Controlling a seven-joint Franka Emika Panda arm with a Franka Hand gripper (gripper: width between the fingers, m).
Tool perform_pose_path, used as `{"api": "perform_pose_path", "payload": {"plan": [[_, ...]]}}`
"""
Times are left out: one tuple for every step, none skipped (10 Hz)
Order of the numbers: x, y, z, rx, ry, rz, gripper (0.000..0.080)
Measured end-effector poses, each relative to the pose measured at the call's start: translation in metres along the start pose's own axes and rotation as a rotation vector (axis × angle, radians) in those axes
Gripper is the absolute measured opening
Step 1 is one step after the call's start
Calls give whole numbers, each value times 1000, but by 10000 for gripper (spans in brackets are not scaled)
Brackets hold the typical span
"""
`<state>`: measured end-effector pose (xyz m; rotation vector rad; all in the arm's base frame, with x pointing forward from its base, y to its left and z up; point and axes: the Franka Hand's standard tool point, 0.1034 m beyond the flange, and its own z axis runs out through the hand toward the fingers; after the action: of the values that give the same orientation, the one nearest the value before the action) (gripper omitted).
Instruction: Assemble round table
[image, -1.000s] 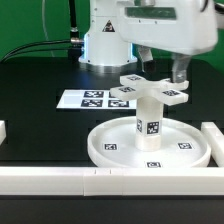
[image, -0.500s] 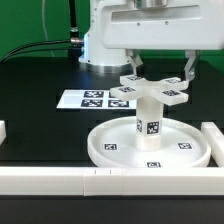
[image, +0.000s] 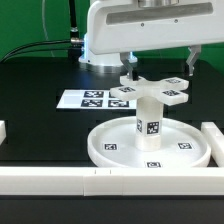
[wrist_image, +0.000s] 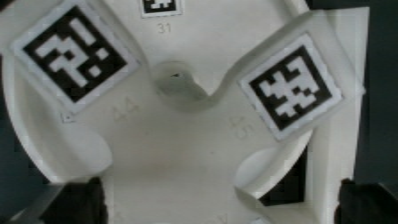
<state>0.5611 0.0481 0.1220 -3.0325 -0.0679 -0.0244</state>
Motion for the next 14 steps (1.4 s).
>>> {"api": "perform_pose_path", "payload": {"plan": [[0,1,0,-1,0,-61,649],[0,1,0,-2,-1,-135,649],[0,3,0,-9,-3,-219,649],[-1,4,0,-32,-12,-362,649],[-1,5,0,-45,-21,-534,649],[-2,4,0,-59,-36,-640,649],[-2,3,1,-75,-48,-746,649],[-2,5,1,-74,-49,-774,649],[-2,6,1,-74,-52,-816,649],[-2,8,1,-76,-57,-897,649],[-2,10,1,-79,-63,-967,649],[-2,10,1,-83,-70,-1032,649],[-3,9,2,-92,-82,-1103,649],[-3,10,2,-94,-88,-1149,649]]}}
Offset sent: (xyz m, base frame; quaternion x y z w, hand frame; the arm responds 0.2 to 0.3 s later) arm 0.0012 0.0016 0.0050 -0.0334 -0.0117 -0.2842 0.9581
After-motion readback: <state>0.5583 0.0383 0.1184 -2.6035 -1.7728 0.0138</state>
